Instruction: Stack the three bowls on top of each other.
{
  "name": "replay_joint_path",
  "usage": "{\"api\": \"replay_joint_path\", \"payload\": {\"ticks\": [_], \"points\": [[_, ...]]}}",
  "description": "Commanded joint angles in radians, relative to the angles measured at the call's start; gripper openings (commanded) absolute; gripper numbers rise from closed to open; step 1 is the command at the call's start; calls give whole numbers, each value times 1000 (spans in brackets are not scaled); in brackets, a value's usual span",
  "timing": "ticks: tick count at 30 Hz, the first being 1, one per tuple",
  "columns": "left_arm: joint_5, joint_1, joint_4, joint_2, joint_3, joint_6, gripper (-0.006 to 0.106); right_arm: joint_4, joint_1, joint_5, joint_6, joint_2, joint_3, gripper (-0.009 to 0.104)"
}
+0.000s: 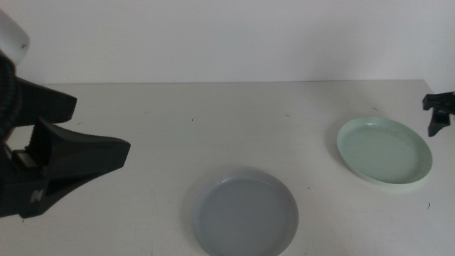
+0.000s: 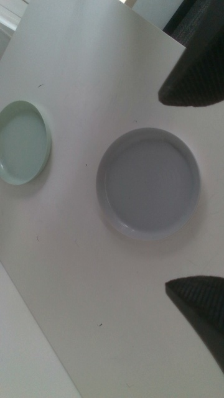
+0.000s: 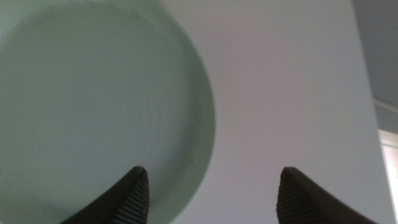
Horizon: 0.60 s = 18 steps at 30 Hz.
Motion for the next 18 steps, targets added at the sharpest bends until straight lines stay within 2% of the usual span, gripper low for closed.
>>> {"api": "replay_joint_path", "payload": {"ticks": [1,4,9,18], "points": [[-59,-2,-27,-4,-31,-7,105,6,-9,-55,-38,-7,-44,52],[-59,-2,-27,-4,-31,-7,105,27,-18,-52,-61,62,-86,52],[-59,-2,-27,-4,-31,-7,105,20,-19,-37,-81,149,-163,49],[-59,-2,-27,-4,-31,-8,105,21,-35,-15,-90,252,-229,38]]}}
